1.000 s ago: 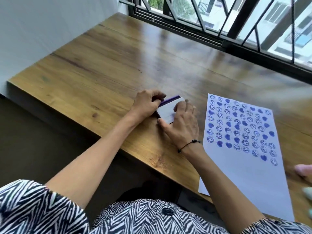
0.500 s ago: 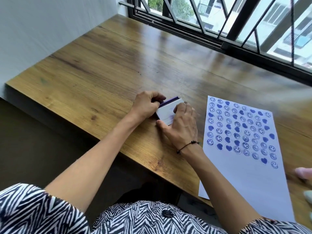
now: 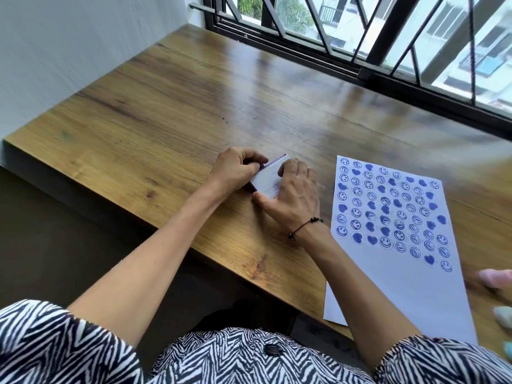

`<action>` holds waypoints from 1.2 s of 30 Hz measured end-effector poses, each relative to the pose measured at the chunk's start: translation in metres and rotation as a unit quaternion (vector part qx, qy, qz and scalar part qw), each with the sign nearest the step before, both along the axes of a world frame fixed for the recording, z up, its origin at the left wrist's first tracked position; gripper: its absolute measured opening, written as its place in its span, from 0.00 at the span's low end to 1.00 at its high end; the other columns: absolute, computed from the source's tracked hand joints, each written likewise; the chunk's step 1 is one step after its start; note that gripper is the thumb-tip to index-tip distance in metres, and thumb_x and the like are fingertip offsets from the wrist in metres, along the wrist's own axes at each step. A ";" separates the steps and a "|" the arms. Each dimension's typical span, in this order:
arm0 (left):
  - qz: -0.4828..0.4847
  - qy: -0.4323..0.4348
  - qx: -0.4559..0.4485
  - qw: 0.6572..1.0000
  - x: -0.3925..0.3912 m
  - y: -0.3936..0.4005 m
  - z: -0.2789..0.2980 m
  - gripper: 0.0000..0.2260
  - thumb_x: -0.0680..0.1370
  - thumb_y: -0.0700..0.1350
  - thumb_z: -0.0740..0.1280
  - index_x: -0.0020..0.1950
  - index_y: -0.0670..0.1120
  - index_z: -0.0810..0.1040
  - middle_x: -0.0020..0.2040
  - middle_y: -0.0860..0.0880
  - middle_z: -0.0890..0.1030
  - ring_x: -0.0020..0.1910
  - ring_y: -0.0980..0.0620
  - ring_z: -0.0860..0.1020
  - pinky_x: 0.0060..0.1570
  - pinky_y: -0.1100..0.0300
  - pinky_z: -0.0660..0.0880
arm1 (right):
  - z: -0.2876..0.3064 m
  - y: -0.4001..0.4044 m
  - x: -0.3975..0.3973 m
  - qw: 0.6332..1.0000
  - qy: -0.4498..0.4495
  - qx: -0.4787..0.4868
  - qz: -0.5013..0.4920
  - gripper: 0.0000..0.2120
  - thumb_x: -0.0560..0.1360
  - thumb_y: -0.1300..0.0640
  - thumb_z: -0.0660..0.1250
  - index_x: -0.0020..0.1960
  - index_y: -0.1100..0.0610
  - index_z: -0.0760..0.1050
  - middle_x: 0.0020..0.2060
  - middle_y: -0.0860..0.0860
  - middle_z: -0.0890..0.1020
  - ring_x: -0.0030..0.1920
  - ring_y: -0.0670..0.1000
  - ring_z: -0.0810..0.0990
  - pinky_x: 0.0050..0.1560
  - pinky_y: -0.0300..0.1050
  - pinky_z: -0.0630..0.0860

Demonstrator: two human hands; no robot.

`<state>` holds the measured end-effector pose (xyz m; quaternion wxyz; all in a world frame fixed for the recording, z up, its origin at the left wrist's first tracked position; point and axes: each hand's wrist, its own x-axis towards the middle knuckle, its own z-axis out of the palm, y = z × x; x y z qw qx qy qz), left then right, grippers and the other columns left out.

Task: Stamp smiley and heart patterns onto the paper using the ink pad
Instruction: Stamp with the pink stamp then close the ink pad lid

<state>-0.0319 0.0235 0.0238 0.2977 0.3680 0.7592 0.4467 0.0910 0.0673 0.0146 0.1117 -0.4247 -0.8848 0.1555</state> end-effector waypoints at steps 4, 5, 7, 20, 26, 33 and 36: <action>0.000 0.055 -0.012 0.998 0.004 0.003 -0.002 0.09 0.71 0.39 0.66 0.50 0.45 0.81 0.50 0.45 0.84 0.50 0.51 0.79 0.51 0.62 0.73 | 0.001 -0.001 0.002 1.000 0.029 0.008 0.002 0.30 0.65 0.43 0.69 0.56 0.64 0.67 0.55 0.60 0.74 0.56 0.60 0.70 0.55 0.51 0.66; 0.004 0.063 -0.014 0.998 0.004 0.003 -0.002 0.09 0.72 0.40 0.66 0.50 0.45 0.81 0.50 0.45 0.84 0.50 0.51 0.79 0.51 0.61 0.73 | 0.002 -0.001 0.003 0.999 0.038 0.006 0.003 0.30 0.65 0.44 0.69 0.56 0.64 0.67 0.55 0.60 0.74 0.55 0.61 0.70 0.56 0.51 0.66; 0.011 0.071 -0.018 0.997 0.005 0.004 -0.001 0.09 0.72 0.40 0.66 0.50 0.45 0.81 0.50 0.44 0.84 0.51 0.50 0.79 0.52 0.61 0.72 | 0.003 -0.003 0.007 0.999 0.048 -0.003 0.000 0.29 0.65 0.45 0.70 0.57 0.63 0.67 0.56 0.60 0.74 0.56 0.61 0.70 0.57 0.52 0.66; 0.007 0.102 -0.026 0.994 0.010 0.004 0.003 0.10 0.72 0.37 0.63 0.49 0.44 0.82 0.49 0.44 0.84 0.47 0.52 0.79 0.40 0.70 0.68 | 0.001 -0.003 0.018 1.000 -0.003 -0.009 0.016 0.35 0.63 0.40 0.70 0.60 0.61 0.65 0.61 0.58 0.72 0.59 0.60 0.68 0.62 0.51 0.66; -0.005 0.121 -0.034 0.992 0.009 0.005 0.006 0.13 0.71 0.33 0.61 0.51 0.42 0.81 0.52 0.42 0.83 0.53 0.49 0.79 0.49 0.68 0.69 | 0.013 0.008 0.020 1.000 0.019 -0.001 0.013 0.32 0.61 0.42 0.72 0.56 0.60 0.66 0.56 0.57 0.74 0.57 0.60 0.69 0.58 0.50 0.65; -0.017 0.132 -0.039 0.990 0.009 0.005 0.006 0.13 0.71 0.33 0.61 0.52 0.41 0.80 0.53 0.42 0.83 0.55 0.49 0.79 0.55 0.64 0.71 | 0.010 0.011 0.037 0.999 0.032 -0.026 0.021 0.29 0.62 0.45 0.74 0.54 0.60 0.67 0.53 0.56 0.74 0.55 0.58 0.68 0.52 0.44 0.60; -0.025 0.135 -0.040 0.990 0.007 0.005 0.006 0.13 0.71 0.33 0.61 0.52 0.41 0.80 0.54 0.42 0.83 0.55 0.49 0.79 0.57 0.61 0.72 | 0.011 0.013 0.046 0.997 0.066 -0.042 0.014 0.29 0.61 0.47 0.75 0.53 0.60 0.68 0.51 0.56 0.75 0.53 0.57 0.68 0.48 0.43 0.60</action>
